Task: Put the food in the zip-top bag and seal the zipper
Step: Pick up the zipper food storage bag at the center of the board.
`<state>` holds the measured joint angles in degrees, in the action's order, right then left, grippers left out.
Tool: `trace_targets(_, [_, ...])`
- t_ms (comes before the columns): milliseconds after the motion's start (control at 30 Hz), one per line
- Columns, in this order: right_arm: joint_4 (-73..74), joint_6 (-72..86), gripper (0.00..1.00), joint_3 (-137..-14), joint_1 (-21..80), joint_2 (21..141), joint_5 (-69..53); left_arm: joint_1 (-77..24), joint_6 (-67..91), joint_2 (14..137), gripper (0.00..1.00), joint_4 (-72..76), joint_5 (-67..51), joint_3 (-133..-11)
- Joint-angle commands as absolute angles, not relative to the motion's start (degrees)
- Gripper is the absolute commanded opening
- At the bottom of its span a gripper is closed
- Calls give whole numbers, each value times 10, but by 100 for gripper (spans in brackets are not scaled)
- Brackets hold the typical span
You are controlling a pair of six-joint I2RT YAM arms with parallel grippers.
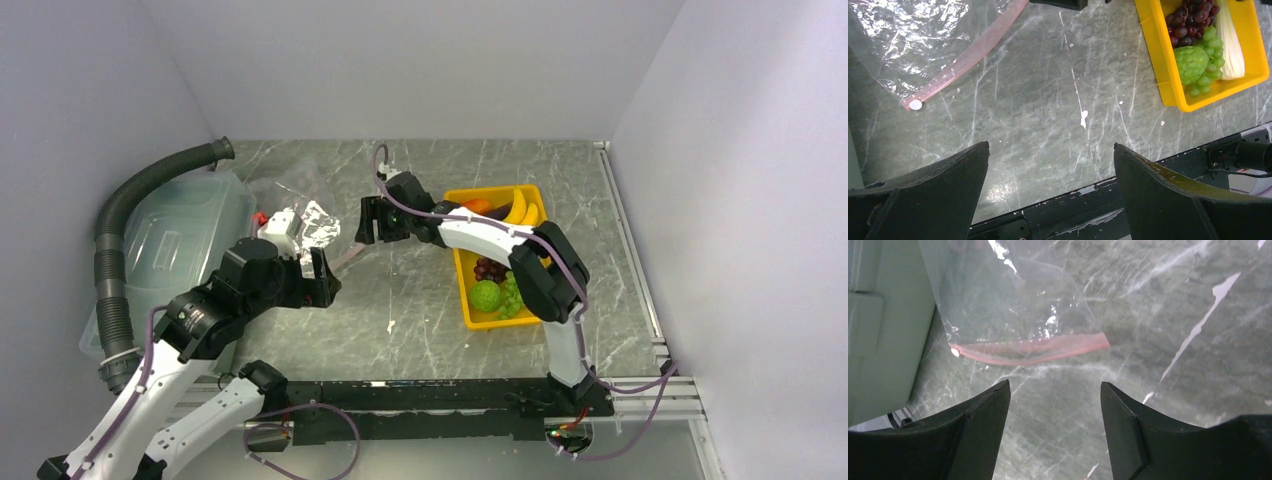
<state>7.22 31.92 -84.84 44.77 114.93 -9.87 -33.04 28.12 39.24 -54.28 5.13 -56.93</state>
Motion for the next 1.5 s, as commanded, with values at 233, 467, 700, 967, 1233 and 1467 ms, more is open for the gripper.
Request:
trace_targets(233, [57, 263, 69, -964, 407, 1251, -204, -331, 273, 353, 100, -512, 30, -547])
trace_targets(467, [47, 256, 65, -1007, 392, 1305, -270, -331, 271, 342, 100, -504, 26, -541])
trace_targets(700, [30, 246, 61, -1035, 388, 1341, -313, -331, 269, 357, 100, -503, 25, -541])
trace_targets(967, [-17, 257, 47, -1035, 382, 1356, -367, -331, 267, 371, 100, -501, 23, -541])
trace_targets(1233, [-51, 273, 28, -1027, 378, 1363, -408, -331, 269, 376, 100, -501, 25, -541])
trace_targets(1467, [-68, 284, 36, -1022, 377, 1372, -419, -331, 271, 379, 100, -501, 28, -541])
